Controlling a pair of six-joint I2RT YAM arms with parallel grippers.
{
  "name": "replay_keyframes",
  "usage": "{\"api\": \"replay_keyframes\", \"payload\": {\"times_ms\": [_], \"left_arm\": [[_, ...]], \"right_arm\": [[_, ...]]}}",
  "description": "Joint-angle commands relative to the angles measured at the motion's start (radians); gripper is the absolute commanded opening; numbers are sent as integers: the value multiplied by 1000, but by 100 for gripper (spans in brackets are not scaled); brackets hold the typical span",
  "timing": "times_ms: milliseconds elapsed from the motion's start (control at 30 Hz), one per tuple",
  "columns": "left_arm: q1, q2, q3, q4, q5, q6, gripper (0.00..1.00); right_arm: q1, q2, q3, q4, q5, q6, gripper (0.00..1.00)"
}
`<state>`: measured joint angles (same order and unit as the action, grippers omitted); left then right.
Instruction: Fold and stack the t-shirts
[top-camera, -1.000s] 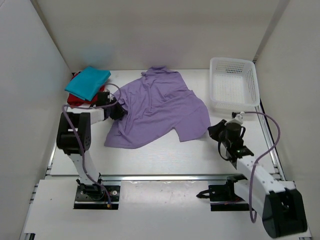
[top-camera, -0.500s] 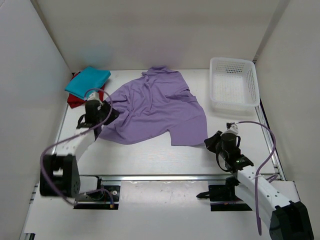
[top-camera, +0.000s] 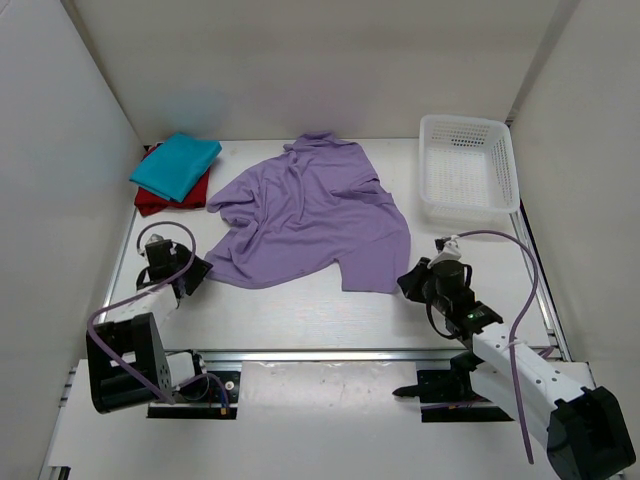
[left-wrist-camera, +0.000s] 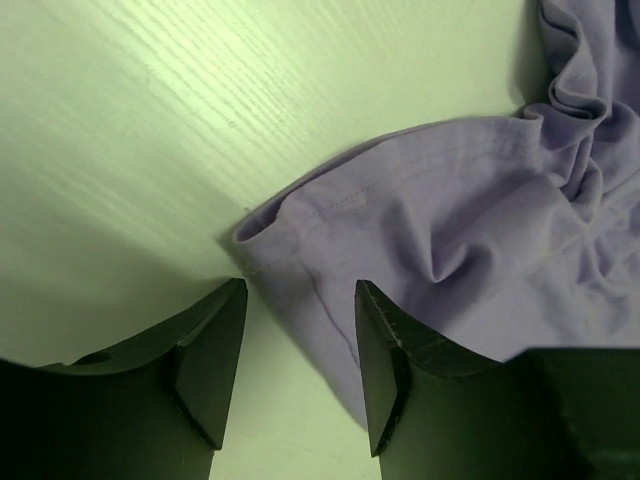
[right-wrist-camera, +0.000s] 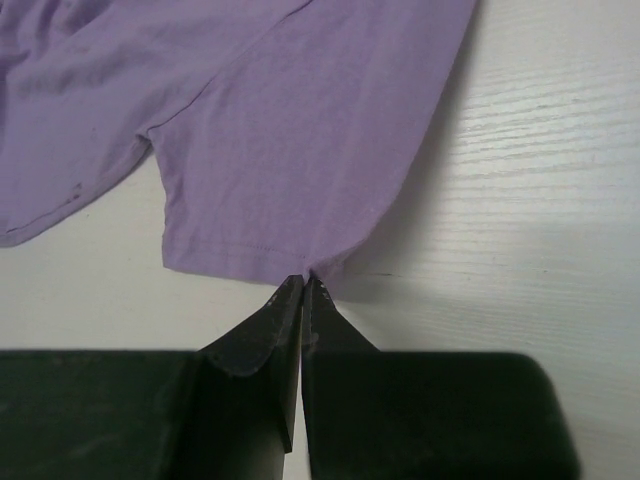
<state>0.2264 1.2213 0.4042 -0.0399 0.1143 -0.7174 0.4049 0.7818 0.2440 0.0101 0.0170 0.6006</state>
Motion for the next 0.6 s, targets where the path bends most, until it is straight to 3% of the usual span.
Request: {"api": "replay_keyframes", "payload": {"times_ms": [0,67,167,233,333,367,433,567], "left_arm": [[-7,39,30,8,5,-30,58],[5,66,18,26,12,-45,56],[14,121,12,74,28,-53,46],[4,127,12,93,16,-57,32],[-22,124,24,104,-21,-42,20],[-42,124,50,77,-60,-31,18],[-90,106,120,7,-112,12,3],[-212,5,189,-44,-227,82,0]], "right_arm": [[-5,-13,17,45,-52,-27,0],[-9,-18,11,45,-54,-28,0],[-11,-29,9,47,-58,-32,0],[-17,-27,11,53,-63,-24,0],[-21,-18,23,30,-40,-35,0],[-14,-19,31,15,-17,-33,0],[11,-21,67,-8,32,-48,0],[49,-22,153,-111,153,-68,0]]}}
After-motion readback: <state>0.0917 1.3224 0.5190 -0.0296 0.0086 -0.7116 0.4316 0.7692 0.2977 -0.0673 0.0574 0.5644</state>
